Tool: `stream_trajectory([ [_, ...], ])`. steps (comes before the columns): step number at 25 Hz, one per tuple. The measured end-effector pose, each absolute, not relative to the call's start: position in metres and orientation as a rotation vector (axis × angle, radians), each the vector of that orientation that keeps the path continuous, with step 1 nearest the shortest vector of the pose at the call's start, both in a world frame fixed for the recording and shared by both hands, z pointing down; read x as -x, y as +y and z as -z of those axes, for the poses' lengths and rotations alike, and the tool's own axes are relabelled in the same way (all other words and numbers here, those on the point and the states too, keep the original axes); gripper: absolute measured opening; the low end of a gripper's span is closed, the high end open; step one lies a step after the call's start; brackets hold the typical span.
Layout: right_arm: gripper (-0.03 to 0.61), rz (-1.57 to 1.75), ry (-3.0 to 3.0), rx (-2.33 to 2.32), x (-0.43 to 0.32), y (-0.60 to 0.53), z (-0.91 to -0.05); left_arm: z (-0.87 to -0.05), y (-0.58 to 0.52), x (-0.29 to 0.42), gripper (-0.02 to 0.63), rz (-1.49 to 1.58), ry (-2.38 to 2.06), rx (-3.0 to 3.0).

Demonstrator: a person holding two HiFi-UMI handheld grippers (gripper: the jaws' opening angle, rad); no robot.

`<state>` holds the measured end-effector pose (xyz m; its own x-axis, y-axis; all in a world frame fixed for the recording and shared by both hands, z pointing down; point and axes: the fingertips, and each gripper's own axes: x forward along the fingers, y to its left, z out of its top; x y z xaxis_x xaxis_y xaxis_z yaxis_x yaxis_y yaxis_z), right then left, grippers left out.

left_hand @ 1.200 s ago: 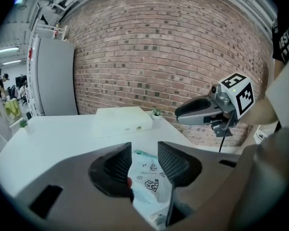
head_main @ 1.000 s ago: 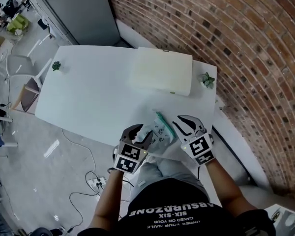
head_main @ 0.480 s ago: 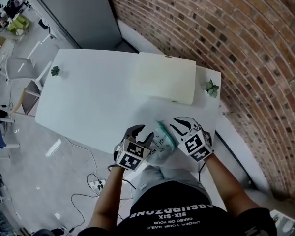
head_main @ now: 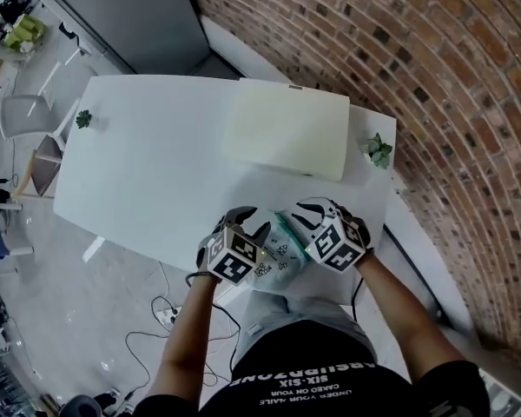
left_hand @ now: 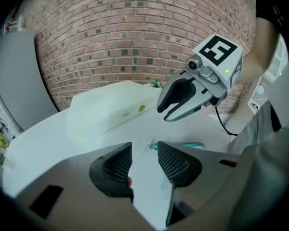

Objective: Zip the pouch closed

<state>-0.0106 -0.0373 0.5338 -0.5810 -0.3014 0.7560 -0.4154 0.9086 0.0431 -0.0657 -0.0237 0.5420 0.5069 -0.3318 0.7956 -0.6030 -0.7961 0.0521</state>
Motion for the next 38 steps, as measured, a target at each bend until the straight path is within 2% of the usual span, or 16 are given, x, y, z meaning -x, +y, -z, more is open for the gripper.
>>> stream_trajectory([
  [23, 0.089, 0.027, -2.105, -0.129, 0.035, -0.037, -0.615, -0.621, -0.033, 0.051, 0.152, -1.572, -0.465, -2.435],
  [30, 0.075, 0.09, -2.073, -0.028, 0.039, -0.036, -0.623, -0.629, -0.029, 0.045, 0.152, -1.601, -0.328, -2.433],
  [38, 0.045, 0.129, -2.06, 0.06, 0.041, -0.029, -0.625, -0.63, -0.028, 0.045, 0.121, -1.588, -0.309, -2.439],
])
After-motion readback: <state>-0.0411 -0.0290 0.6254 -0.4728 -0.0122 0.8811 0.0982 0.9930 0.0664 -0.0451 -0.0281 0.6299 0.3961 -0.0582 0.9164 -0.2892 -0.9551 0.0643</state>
